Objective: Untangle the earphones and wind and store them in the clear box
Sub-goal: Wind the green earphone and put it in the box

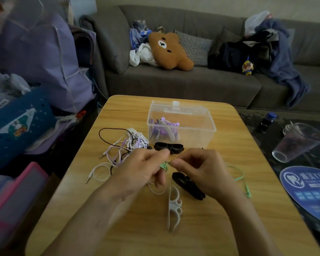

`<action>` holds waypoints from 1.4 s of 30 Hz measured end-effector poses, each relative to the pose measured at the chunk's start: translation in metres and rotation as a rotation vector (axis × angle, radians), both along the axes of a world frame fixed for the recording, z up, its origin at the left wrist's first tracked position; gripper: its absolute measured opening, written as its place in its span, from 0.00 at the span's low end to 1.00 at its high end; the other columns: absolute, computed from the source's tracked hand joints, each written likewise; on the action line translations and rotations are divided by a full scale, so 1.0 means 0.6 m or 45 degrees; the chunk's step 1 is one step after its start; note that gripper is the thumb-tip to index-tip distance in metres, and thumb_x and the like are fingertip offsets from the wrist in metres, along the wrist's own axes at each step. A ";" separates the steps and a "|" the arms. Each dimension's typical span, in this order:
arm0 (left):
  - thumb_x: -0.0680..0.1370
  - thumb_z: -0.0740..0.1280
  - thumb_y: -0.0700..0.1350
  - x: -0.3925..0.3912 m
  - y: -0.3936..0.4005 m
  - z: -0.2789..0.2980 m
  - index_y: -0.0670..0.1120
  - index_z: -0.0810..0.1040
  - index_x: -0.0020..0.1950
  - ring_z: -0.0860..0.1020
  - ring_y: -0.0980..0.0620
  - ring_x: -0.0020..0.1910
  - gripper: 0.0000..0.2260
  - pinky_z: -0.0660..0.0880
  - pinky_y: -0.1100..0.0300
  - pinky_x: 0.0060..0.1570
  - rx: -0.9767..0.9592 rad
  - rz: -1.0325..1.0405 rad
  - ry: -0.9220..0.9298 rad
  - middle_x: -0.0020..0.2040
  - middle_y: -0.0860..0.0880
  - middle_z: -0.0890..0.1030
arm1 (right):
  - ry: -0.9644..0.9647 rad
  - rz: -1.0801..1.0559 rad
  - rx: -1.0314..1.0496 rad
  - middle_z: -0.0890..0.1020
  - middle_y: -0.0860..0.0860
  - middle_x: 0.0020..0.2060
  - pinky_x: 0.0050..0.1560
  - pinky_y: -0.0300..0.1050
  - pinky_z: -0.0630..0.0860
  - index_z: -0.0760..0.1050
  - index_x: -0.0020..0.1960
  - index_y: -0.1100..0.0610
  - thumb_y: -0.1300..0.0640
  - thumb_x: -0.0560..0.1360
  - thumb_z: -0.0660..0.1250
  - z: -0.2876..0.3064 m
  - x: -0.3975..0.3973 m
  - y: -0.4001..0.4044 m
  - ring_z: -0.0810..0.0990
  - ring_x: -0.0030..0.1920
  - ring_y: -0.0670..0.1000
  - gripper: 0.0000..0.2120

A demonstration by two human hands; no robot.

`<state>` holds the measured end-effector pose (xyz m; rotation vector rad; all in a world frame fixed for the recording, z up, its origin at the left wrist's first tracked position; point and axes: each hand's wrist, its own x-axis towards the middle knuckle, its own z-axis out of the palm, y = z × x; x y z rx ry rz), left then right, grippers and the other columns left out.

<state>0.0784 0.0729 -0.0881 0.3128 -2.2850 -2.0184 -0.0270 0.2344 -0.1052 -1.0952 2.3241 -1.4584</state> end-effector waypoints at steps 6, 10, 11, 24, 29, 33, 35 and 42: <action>0.79 0.60 0.52 -0.005 -0.016 0.006 0.45 0.74 0.35 0.81 0.47 0.39 0.16 0.76 0.53 0.49 0.830 0.251 0.307 0.38 0.44 0.81 | 0.141 -0.008 -0.009 0.81 0.47 0.30 0.30 0.41 0.74 0.81 0.52 0.44 0.46 0.78 0.67 -0.013 0.039 -0.032 0.79 0.29 0.47 0.06; 0.78 0.61 0.40 -0.007 -0.016 0.008 0.40 0.79 0.56 0.82 0.46 0.60 0.10 0.79 0.61 0.53 0.808 0.315 0.450 0.57 0.42 0.84 | 0.202 0.003 0.033 0.82 0.43 0.32 0.32 0.34 0.72 0.79 0.64 0.51 0.51 0.81 0.66 -0.020 0.051 -0.041 0.79 0.31 0.43 0.13; 0.77 0.62 0.37 -0.008 -0.015 0.006 0.39 0.77 0.61 0.80 0.47 0.62 0.14 0.78 0.60 0.58 0.746 0.320 0.457 0.60 0.42 0.83 | 0.223 0.007 0.036 0.82 0.42 0.32 0.32 0.32 0.71 0.79 0.63 0.51 0.51 0.80 0.66 -0.019 0.052 -0.040 0.80 0.31 0.42 0.13; 0.82 0.55 0.61 0.005 -0.002 -0.021 0.51 0.73 0.44 0.68 0.56 0.46 0.17 0.62 0.52 0.52 -1.150 0.067 -0.083 0.37 0.54 0.78 | 0.370 -0.024 0.074 0.82 0.43 0.30 0.30 0.35 0.74 0.85 0.42 0.50 0.47 0.71 0.77 -0.006 0.006 0.006 0.80 0.30 0.44 0.08; 0.80 0.62 0.56 0.013 -0.017 0.004 0.43 0.63 0.30 0.58 0.50 0.26 0.24 0.66 0.62 0.31 -0.168 0.101 0.038 0.26 0.49 0.60 | 0.179 -0.136 0.039 0.83 0.46 0.31 0.32 0.44 0.79 0.84 0.42 0.48 0.40 0.71 0.70 0.002 -0.019 0.024 0.80 0.31 0.47 0.12; 0.76 0.65 0.51 0.010 -0.020 0.017 0.50 0.68 0.26 0.60 0.54 0.25 0.19 0.61 0.64 0.28 0.739 0.434 0.122 0.25 0.52 0.62 | 0.175 -0.173 -0.015 0.82 0.44 0.33 0.30 0.37 0.74 0.82 0.42 0.48 0.44 0.74 0.68 0.005 -0.015 0.021 0.78 0.30 0.43 0.09; 0.79 0.62 0.51 0.011 -0.027 0.019 0.49 0.71 0.28 0.62 0.55 0.25 0.19 0.67 0.63 0.34 1.112 0.464 0.232 0.26 0.52 0.65 | 0.181 -0.150 -0.004 0.82 0.43 0.33 0.30 0.37 0.73 0.81 0.43 0.47 0.47 0.76 0.68 0.002 -0.007 0.016 0.78 0.31 0.44 0.07; 0.82 0.56 0.47 0.009 -0.029 0.017 0.41 0.77 0.62 0.81 0.50 0.59 0.16 0.71 0.55 0.60 0.966 0.404 0.475 0.58 0.45 0.83 | 0.257 0.209 0.000 0.82 0.46 0.36 0.36 0.52 0.76 0.82 0.50 0.52 0.50 0.81 0.63 -0.005 0.054 -0.029 0.80 0.36 0.49 0.10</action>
